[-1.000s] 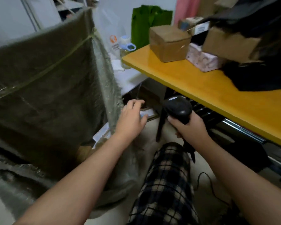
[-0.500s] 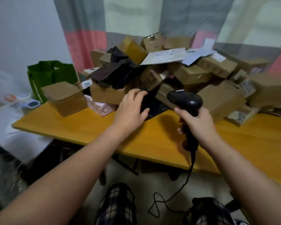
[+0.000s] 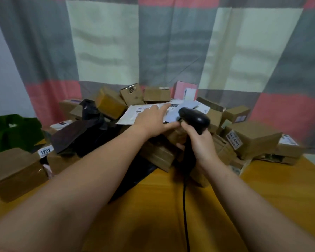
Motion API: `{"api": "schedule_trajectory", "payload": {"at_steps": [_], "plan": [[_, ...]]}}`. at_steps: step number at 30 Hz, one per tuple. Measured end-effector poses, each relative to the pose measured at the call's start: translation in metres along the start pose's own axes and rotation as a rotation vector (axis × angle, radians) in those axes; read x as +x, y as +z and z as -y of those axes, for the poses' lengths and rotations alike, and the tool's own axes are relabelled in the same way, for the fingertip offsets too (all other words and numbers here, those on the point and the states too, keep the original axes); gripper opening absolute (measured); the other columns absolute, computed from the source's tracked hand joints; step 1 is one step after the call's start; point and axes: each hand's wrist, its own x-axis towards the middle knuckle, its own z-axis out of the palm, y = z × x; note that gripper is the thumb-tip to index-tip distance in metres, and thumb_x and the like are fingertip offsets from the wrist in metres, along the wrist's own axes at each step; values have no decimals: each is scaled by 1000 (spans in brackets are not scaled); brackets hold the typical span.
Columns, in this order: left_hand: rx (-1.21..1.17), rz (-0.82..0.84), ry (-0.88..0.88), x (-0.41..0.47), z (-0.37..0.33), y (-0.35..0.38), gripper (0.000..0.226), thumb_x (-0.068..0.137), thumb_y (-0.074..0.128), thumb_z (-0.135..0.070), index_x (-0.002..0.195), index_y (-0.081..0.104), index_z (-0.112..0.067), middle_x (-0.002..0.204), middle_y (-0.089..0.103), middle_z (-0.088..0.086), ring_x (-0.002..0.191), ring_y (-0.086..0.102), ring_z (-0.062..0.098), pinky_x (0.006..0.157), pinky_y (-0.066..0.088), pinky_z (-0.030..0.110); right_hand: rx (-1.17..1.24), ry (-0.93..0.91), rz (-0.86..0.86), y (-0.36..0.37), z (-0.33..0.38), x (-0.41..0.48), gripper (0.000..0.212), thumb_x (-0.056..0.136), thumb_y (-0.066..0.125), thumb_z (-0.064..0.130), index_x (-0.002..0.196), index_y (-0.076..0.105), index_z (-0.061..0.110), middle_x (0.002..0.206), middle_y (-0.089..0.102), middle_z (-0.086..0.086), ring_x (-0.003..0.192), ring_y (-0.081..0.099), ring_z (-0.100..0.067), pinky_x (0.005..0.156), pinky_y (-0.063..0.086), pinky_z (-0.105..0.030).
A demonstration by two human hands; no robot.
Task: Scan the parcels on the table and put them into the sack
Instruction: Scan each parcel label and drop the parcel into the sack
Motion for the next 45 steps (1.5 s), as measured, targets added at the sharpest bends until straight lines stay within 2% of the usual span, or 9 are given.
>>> {"api": "schedule_trajectory", "payload": {"at_steps": [7, 10, 13, 18, 21, 29, 33, 41, 45], "plan": [[-21, 198, -93, 22, -14, 4, 84, 78, 58, -67, 145, 33, -22, 140, 50, 7, 125, 48, 30, 98, 43, 41, 65, 84, -167, -10, -10, 4, 60, 78, 75, 33, 132, 50, 25, 130, 56, -3, 116, 56, -20, 100, 46, -44], [70, 52, -41, 20, -16, 4, 34, 93, 50, -32, 123, 55, -18, 120, 62, 10, 112, 56, 32, 79, 42, 35, 158, 189, -127, -15, -12, 6, 61, 80, 75, 22, 134, 46, 25, 120, 62, -1, 108, 60, -20, 89, 52, -43], [107, -58, 18, 9, -11, 1, 36, 91, 42, -10, 122, 59, -17, 116, 64, 12, 106, 57, 34, 80, 47, 39, 231, 258, -137, -13, -14, 11, 61, 79, 76, 19, 131, 45, 28, 119, 63, -6, 107, 63, -29, 91, 51, -55], [-1, 6, 214, -22, -10, 3, 44, 95, 51, -28, 139, 48, -28, 147, 44, 4, 132, 41, 26, 99, 38, 38, 222, 195, -228, -15, -16, 16, 57, 78, 75, 7, 128, 50, 20, 115, 66, -9, 102, 65, -28, 89, 53, -53], [116, 175, 326, -42, -9, 9, 89, 78, 61, -64, 151, 25, -28, 158, 20, 7, 143, 20, 26, 114, 24, 39, 94, 145, -229, -31, -14, 10, 51, 78, 75, 8, 124, 56, 19, 107, 69, -5, 94, 67, -21, 79, 56, -41], [244, -210, 581, -85, -42, 7, 57, 67, 82, -13, 119, 63, -3, 122, 63, 18, 101, 62, 43, 69, 56, 49, -31, 139, -98, -77, 2, -24, 35, 85, 71, 26, 118, 61, 21, 102, 71, -5, 86, 70, -20, 61, 56, -32], [234, -253, 573, -113, -54, -8, 54, 66, 82, -10, 117, 64, -3, 118, 65, 17, 98, 63, 43, 64, 57, 47, -136, 135, -144, -92, 3, -47, 45, 81, 71, 46, 120, 60, 26, 114, 66, 4, 108, 61, -20, 96, 48, -40], [277, -228, 476, -202, -51, -22, 56, 62, 83, -7, 115, 65, 0, 116, 67, 17, 98, 64, 44, 63, 57, 45, -234, 110, -103, -101, -12, -109, 17, 81, 71, 42, 91, 57, 41, 105, 64, 11, 101, 58, -13, 94, 47, -40], [279, -187, 300, -230, -46, -18, 52, 82, 66, -16, 132, 52, -8, 132, 56, 10, 114, 53, 35, 71, 49, 41, -290, 53, -79, -90, -25, -133, 36, 83, 73, 32, 113, 54, 37, 108, 57, 13, 110, 52, -13, 95, 41, -34]]}}
